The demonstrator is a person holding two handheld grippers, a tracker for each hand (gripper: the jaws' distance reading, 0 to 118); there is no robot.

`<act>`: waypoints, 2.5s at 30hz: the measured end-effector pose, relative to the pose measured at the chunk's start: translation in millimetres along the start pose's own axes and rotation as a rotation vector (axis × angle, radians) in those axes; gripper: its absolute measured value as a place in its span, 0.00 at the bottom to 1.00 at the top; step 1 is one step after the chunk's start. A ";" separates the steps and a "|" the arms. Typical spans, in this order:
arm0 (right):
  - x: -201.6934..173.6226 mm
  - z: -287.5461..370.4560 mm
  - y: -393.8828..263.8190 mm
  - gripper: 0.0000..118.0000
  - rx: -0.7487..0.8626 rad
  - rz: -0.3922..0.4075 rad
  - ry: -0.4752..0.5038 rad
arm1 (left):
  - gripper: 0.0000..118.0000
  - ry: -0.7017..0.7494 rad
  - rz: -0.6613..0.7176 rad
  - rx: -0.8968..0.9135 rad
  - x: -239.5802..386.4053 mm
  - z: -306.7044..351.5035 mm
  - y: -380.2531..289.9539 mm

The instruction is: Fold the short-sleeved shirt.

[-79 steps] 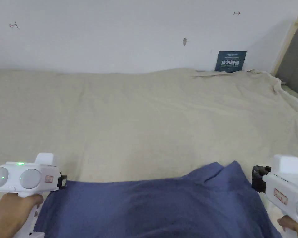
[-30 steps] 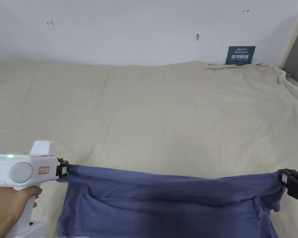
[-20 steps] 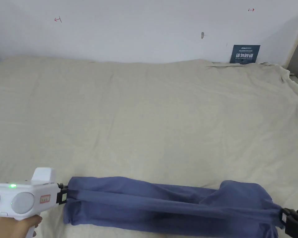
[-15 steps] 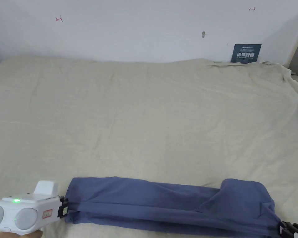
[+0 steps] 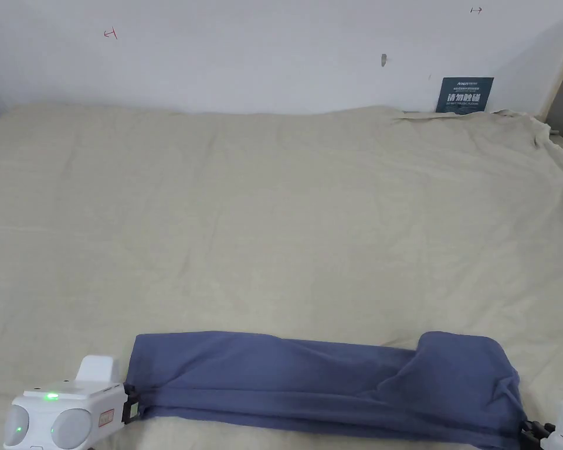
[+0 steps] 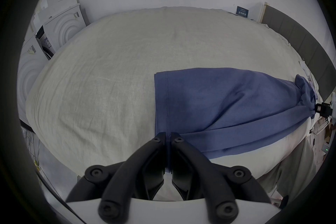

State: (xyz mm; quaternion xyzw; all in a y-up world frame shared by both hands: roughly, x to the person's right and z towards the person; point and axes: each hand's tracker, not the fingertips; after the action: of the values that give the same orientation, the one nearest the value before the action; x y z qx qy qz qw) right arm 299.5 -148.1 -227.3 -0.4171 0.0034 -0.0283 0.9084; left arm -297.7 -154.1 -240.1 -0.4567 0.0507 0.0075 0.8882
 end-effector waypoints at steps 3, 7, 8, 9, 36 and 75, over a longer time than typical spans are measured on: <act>0.8 4.9 3.5 0.12 0.003 -0.017 0.007 | 0.36 0.014 0.019 -0.010 -0.5 6.0 0.9; -3.6 25.3 18.4 0.67 0.056 -0.015 0.004 | 0.91 -0.014 0.089 0.011 -11.2 19.1 10.8; -5.1 31.7 24.6 0.73 0.083 -0.012 0.006 | 0.92 -0.022 0.098 0.031 -12.1 24.3 14.7; -8.7 40.3 30.5 0.74 0.124 -0.008 0.008 | 0.92 -0.037 0.100 0.059 -12.2 30.3 18.9; -98.2 130.1 95.6 0.00 0.565 0.088 -0.049 | 0.00 -0.080 0.077 0.525 43.6 113.7 61.5; -110.6 101.3 102.5 0.00 0.471 0.104 -0.051 | 0.65 -0.402 0.222 -0.127 -49.0 -38.1 66.7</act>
State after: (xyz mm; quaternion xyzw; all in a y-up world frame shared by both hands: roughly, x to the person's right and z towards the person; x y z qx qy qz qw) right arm 197.0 1.4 -240.9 -0.1937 -0.0047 0.0288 0.9806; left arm -353.5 -144.5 -311.4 -0.4928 -0.0780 0.1988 0.8435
